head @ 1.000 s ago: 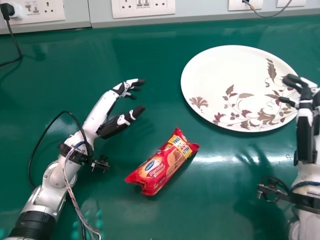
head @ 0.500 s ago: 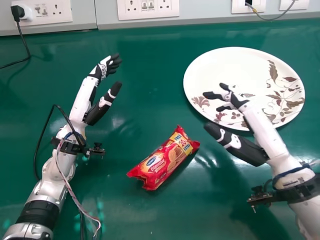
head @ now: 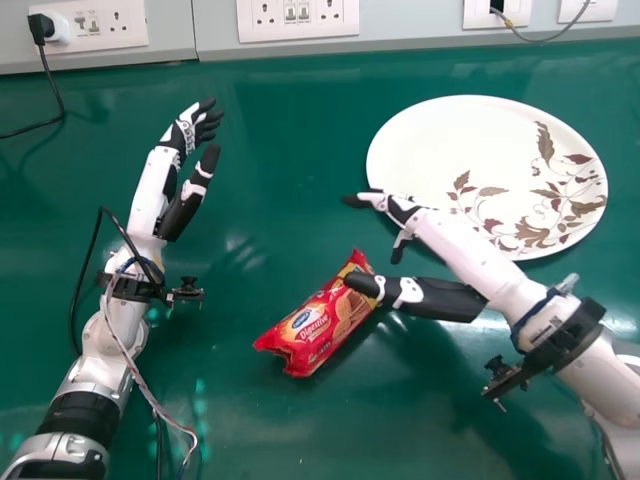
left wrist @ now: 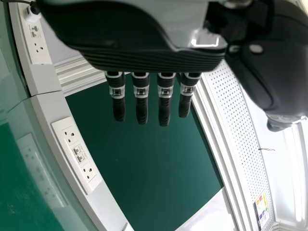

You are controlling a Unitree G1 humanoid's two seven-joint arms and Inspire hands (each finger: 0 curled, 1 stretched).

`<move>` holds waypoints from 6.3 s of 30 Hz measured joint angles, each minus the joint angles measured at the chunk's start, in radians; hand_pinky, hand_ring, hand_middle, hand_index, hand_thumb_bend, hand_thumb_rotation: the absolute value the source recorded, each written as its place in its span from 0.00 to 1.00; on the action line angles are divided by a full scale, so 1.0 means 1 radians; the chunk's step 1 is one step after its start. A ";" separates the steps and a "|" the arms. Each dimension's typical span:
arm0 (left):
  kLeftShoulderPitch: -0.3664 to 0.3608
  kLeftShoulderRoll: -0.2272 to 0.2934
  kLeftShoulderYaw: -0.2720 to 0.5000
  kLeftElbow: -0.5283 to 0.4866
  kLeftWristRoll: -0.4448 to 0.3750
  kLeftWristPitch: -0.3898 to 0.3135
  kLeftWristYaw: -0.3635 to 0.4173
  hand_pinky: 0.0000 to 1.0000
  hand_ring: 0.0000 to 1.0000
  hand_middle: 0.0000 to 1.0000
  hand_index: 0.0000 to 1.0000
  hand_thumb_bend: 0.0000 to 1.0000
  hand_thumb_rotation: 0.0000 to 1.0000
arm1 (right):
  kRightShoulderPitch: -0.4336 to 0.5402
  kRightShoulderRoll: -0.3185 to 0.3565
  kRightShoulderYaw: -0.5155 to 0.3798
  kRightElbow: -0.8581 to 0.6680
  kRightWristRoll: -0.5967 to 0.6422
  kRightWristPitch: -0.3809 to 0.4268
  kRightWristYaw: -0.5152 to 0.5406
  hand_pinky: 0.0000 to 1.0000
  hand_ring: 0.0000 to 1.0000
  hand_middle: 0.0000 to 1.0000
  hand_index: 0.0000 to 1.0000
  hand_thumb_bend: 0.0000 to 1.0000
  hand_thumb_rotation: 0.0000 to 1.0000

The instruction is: Pick up biscuit and place it in the plate

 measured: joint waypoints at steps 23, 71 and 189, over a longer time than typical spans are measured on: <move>-0.014 0.015 -0.001 0.043 0.022 -0.029 0.049 0.85 0.88 0.89 0.93 0.78 0.98 | -0.295 -0.196 0.084 0.134 0.027 -0.096 0.258 0.70 0.88 0.91 0.92 1.00 0.41; 0.007 0.013 0.001 -0.012 -0.031 0.001 -0.014 0.86 0.93 0.96 1.00 0.77 0.92 | -0.478 -0.159 0.287 0.363 -0.396 -0.522 0.050 0.59 0.72 0.74 0.73 1.00 0.18; -0.004 0.011 0.002 0.008 -0.001 -0.007 0.011 0.84 1.00 0.97 1.00 0.76 0.91 | -0.747 -0.328 0.286 0.959 -0.763 -0.139 -0.635 0.40 0.41 0.47 0.54 0.51 0.00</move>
